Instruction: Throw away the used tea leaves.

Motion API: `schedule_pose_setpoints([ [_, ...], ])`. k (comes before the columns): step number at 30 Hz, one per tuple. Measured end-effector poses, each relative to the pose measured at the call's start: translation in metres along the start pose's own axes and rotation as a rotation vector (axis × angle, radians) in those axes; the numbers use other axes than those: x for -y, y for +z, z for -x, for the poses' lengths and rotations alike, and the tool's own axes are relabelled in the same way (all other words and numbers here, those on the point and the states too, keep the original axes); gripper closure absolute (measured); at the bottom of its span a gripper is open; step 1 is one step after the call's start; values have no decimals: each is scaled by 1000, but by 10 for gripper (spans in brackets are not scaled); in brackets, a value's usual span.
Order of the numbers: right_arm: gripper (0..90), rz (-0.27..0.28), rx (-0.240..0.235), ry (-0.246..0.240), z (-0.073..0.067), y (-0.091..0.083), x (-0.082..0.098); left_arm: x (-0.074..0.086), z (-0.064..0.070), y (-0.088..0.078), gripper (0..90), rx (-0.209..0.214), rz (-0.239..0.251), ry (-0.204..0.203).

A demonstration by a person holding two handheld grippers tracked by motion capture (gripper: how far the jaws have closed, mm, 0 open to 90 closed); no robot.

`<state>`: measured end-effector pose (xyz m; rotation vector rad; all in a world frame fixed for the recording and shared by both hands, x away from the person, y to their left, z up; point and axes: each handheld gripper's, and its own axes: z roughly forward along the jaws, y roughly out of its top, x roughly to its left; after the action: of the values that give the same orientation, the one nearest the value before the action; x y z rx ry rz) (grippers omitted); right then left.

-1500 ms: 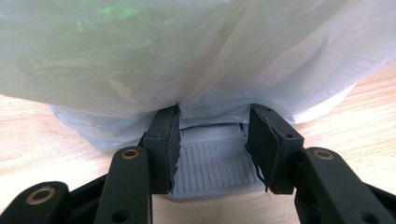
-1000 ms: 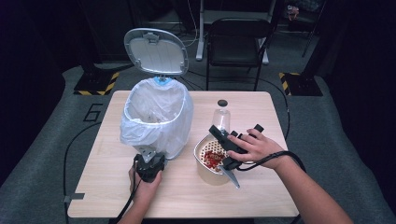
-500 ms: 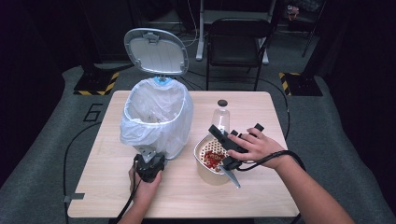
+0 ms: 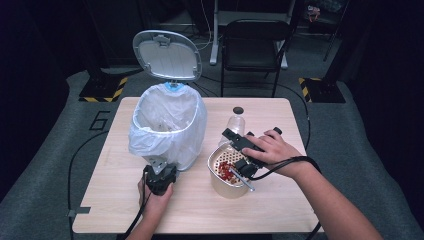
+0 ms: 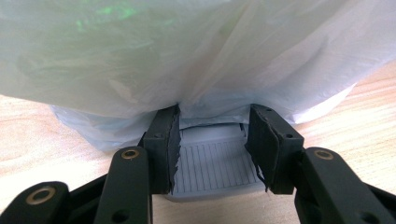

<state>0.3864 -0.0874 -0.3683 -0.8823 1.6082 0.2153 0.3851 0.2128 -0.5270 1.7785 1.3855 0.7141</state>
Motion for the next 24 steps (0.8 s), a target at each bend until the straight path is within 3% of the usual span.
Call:
schedule_pose_setpoints([
  [2, 356, 17, -27, 117, 7, -2, 2, 0, 0, 0, 540, 0, 0, 1],
  [4, 356, 60, -60, 202, 18, -3, 4, 0, 0, 0, 540, 2, -6, 1],
  [7, 357, 87, -111, 270, 27, -2, 7, 0, 0, 0, 540, 0, -1, 1],
  [9, 358, 84, -165, 313, 32, 0, 9, 0, 0, 0, 540, -2, 1, 6],
  [11, 359, 83, -233, 350, 35, 4, 11, 0, 1, 1, 540, 3, 16, -19],
  [12, 360, 77, -253, 360, 36, 6, 12, 0, 0, 0, 540, 2, -4, 2],
  [13, 362, 80, -299, 392, 37, 8, 14, 0, 0, 0, 540, 1, -1, 3],
  [15, 365, 76, -338, 427, 41, 12, 17, 0, 0, 0, 540, 0, -1, 2],
  [17, 368, 80, -383, 485, 45, 14, 19, 0, 0, 0, 540, 3, -7, 2],
  [18, 369, 89, -440, 543, 50, 16, 22, 0, 0, 0, 540, 2, -6, 4],
  [19, 369, 89, -440, 543, 50, 16, 22, 0, 0, 0, 540, 4, -6, 5],
  [20, 369, 98, -471, 600, 56, 18, 25, 0, 0, 0, 540, 3, -5, 4],
  [21, 369, 98, -471, 600, 56, 18, 25, 0, 1, 0, 540, 6, 11, -18],
  [24, 370, 109, -521, 692, 64, 21, 32, 0, 1, 1, 540, 3, 14, -24],
])
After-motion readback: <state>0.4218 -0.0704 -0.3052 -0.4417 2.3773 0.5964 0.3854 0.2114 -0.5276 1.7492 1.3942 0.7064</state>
